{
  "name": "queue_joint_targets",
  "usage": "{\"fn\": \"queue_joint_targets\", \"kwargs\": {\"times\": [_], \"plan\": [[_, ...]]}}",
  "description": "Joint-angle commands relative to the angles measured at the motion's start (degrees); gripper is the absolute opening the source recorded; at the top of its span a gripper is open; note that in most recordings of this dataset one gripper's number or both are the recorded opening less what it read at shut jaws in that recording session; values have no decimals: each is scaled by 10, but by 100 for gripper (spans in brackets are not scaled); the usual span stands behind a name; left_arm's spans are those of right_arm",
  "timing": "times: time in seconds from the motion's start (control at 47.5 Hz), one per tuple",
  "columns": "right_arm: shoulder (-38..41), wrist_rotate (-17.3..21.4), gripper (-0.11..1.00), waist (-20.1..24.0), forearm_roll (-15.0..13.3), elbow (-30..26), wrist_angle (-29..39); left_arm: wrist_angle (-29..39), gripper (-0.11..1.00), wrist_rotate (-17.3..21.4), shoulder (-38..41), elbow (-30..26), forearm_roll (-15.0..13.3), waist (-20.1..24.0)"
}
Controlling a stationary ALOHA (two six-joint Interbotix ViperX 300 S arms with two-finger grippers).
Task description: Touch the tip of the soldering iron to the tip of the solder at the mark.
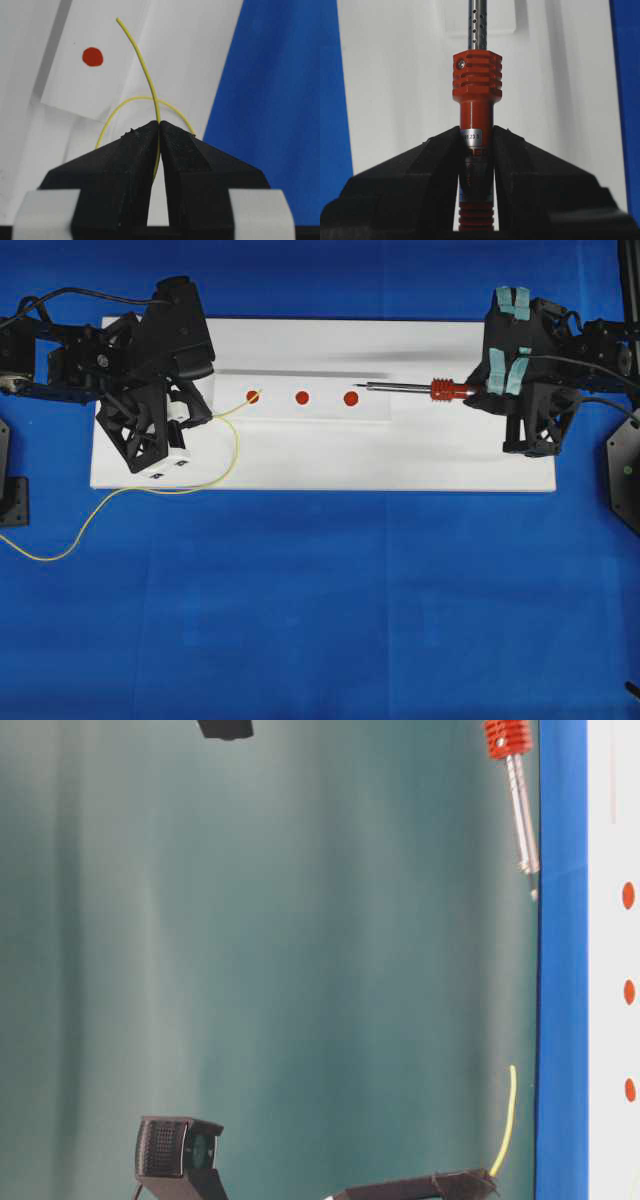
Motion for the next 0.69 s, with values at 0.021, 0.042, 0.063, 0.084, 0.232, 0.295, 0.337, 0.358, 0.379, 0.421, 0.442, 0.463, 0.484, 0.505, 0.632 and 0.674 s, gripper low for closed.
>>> {"fn": "queue_joint_targets", "kwargs": {"times": [0.021,0.042,0.063,0.084,0.232,0.295,0.337,0.358,0.379,0.421,0.442,0.463,0.484,0.505,0.632,0.674], "plan": [[-4,2,6,-3,-2,-4,6,-4,3,-1,-10,-5,2,-2],[-4,2,6,-3,-2,-4,7,-4,3,-1,-9,-5,2,-3],[-3,2,6,-3,-2,-4,8,-4,3,-1,-10,-5,2,-3],[-3,2,6,-3,-2,-4,8,-4,3,-1,-9,-5,2,-3],[-2,2,6,-3,-2,-2,8,-4,3,-1,-8,-7,2,-5],[-3,2,6,-3,-2,-2,6,-5,3,-2,-4,-11,2,-5],[-2,2,6,-3,-2,-2,6,-8,3,-1,-1,-14,1,-6],[-2,2,6,-4,-2,-2,6,-10,3,-1,2,-17,2,-6],[-3,2,6,-3,-1,-2,6,-10,3,-1,4,-19,2,-7],[-2,2,6,-4,-2,-2,6,-15,3,0,11,-27,2,-6],[-2,2,6,-3,-2,-2,6,-17,3,0,16,-32,2,-7],[-2,2,6,-4,-1,-2,6,-18,3,2,23,-39,2,-6],[-1,2,6,-4,-2,-2,5,-19,3,4,29,-44,2,-7],[-1,2,6,-4,-2,-2,5,-20,3,4,35,-49,2,-7],[0,2,6,-7,-2,-2,4,-19,3,6,89,-95,2,-7],[1,2,6,-8,-2,-2,4,-19,3,2,109,-113,2,-6]]}}
